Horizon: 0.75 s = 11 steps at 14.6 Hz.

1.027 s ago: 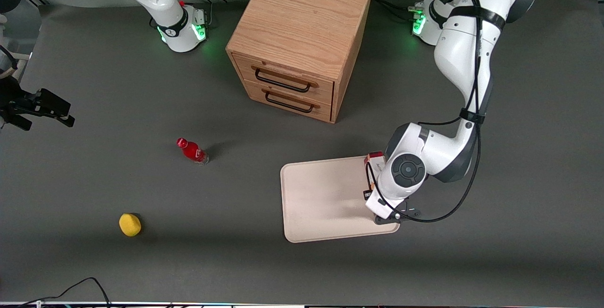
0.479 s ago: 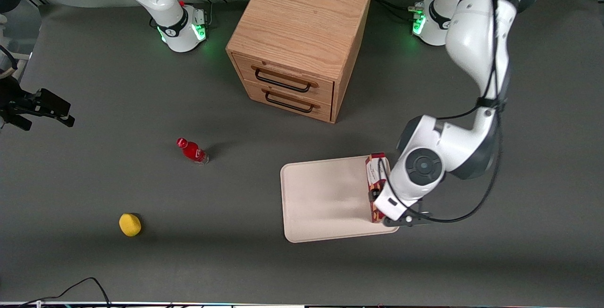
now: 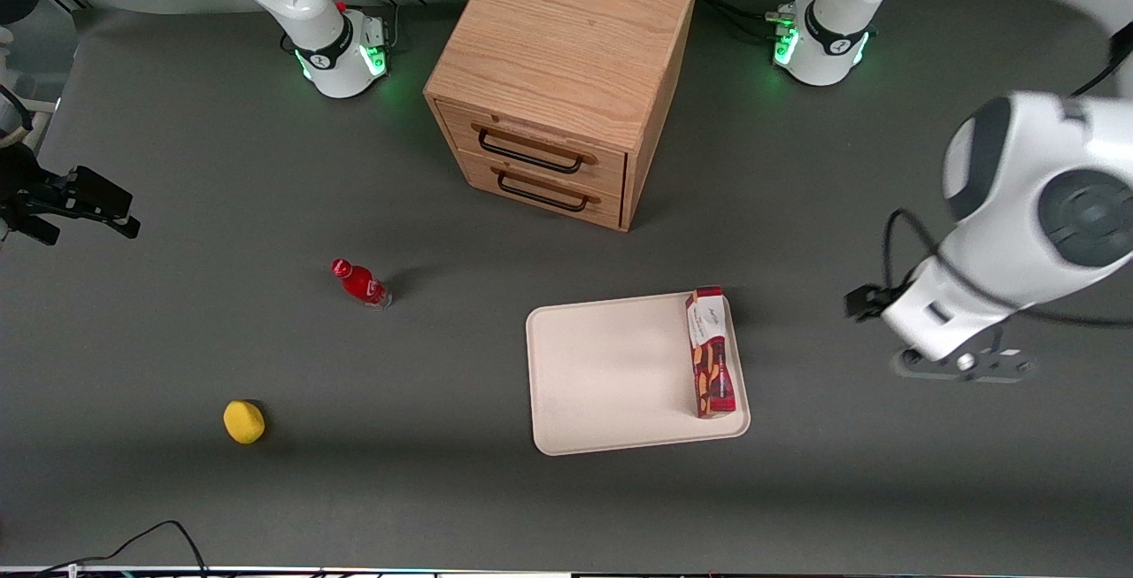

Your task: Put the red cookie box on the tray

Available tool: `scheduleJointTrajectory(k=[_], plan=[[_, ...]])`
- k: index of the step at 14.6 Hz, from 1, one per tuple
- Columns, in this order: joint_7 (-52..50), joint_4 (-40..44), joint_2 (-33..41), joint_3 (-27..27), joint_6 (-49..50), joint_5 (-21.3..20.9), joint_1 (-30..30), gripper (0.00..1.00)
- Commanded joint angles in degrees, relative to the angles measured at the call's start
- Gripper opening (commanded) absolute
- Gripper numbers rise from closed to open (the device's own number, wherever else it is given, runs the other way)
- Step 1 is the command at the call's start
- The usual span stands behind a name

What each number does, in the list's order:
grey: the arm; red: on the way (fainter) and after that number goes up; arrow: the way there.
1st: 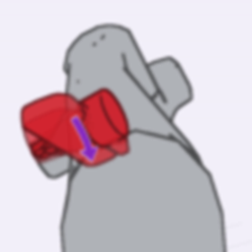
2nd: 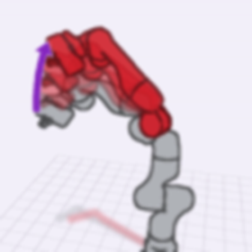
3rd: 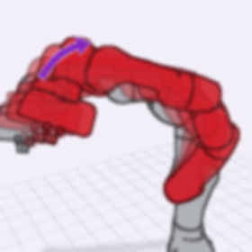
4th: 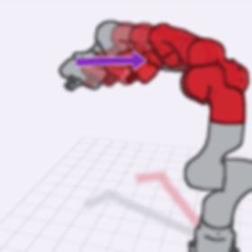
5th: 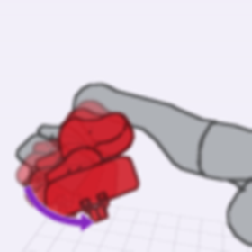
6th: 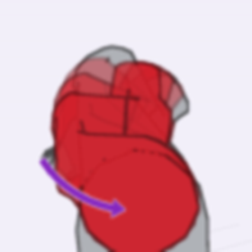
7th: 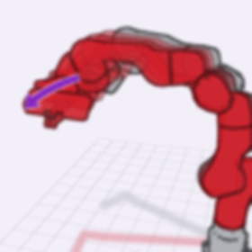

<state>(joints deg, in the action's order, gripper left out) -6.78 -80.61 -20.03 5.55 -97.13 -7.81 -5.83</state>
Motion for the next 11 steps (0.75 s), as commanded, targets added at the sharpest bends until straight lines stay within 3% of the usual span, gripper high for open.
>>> scheduleJointTrajectory(k=[1,5,11], plan=[[4.22,-13.75,11.82,0.25,-1.05,1.47,2.39,1.0],[5.55,-23.17,22.99,0.07,-0.96,2.88,3.46,1.0],[13.01,-18.19,24.6,-1.76,8.26,3.93,3.81,1.0]])
